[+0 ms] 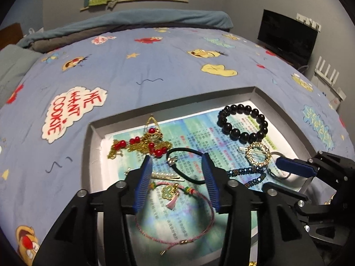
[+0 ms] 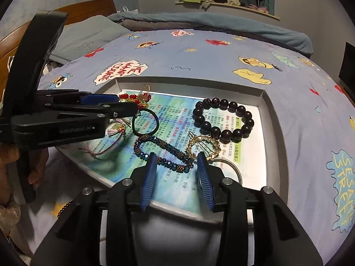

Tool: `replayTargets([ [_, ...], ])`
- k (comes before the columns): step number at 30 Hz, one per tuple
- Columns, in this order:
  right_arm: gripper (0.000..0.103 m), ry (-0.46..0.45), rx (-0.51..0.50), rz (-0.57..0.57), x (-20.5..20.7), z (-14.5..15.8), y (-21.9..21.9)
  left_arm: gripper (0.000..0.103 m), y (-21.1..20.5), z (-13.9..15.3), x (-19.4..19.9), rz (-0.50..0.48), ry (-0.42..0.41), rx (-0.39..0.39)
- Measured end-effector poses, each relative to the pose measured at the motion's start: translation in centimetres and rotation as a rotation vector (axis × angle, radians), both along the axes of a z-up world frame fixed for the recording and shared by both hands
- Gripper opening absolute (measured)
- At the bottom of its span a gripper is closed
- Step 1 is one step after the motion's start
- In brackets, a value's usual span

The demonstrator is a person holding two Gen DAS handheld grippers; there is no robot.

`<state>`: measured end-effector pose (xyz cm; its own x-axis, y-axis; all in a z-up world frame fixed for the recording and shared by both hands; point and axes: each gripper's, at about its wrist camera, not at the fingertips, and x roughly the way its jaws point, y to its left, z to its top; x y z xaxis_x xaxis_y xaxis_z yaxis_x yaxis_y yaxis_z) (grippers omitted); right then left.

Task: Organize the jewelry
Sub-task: 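Open the left tool over the tray while the right tool releases the blue bracelet inside, then withdraw both open tools back to the last two pieces of jewelry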

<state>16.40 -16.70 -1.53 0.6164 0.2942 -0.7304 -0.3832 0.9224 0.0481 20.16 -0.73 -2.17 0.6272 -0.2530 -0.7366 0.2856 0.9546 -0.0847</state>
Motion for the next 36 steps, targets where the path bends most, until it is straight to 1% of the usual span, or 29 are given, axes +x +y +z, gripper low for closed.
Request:
replayTargets([
  [4,0.05,-0.014,0.007,-0.02,-0.8,0.7,-0.6,0.064,1.0,0.7,-0.9,0.016,-0.009,-0.034],
  [6,0.06,-0.023,0.01,-0.034,-1.1,1.1,-1.0,0.065,1.2,1.1,-1.6,0.018,-0.018,-0.04],
  [7,0.062,-0.029,0.01,-0.043,-1.2,1.3,-1.3,0.065,1.4,1.3,-2.0,0.019,-0.02,-0.042],
  [9,0.07,-0.035,0.009,-0.061,-1.4,1.6,-1.7,0.066,1.6,1.6,-2.8,0.022,-0.026,-0.041],
  [10,0.072,-0.038,0.009,-0.075,-1.5,1.8,-2.0,0.07,1.7,1.8,-3.1,0.023,-0.029,-0.041],
  [12,0.082,-0.047,0.012,-0.093,-1.8,2.2,-2.4,0.08,2.1,2.3,-4.2,0.026,-0.045,-0.046],
  [13,0.086,-0.058,0.014,-0.107,-2.0,2.5,-2.6,0.08,2.2,2.6,-4.7,0.024,-0.053,-0.05],
  [14,0.092,-0.072,0.017,-0.119,-2.3,2.8,-2.7,0.08,2.3,2.9,-5.2,0.023,-0.061,-0.054],
  [15,0.096,-0.08,0.02,-0.123,-2.6,3.1,-2.9,0.081,2.4,3.1,-5.7,0.025,-0.066,-0.055],
  [16,0.097,-0.089,0.022,-0.128,-2.9,3.4,-2.9,0.087,2.6,3.5,-6.3,0.032,-0.074,-0.053],
  [18,0.097,-0.102,0.017,-0.137,-3.4,3.9,-3.0,0.093,2.7,4.1,-7.1,0.041,-0.094,-0.055],
  [24,0.097,-0.129,0.014,-0.153,-4.9,5.1,-3.5,0.095,3.3,5.5,-9.7,0.054,-0.126,-0.034],
  [31,0.097,-0.149,0.025,-0.17,-6.6,6.2,-4.5,0.096,4.7,6.6,-12.3,0.083,-0.161,-0.029],
  [36,0.097,-0.158,0.034,-0.171,-7.7,7.0,-5.0,0.096,5.2,7.3,-13.9,0.087,-0.177,-0.034],
])
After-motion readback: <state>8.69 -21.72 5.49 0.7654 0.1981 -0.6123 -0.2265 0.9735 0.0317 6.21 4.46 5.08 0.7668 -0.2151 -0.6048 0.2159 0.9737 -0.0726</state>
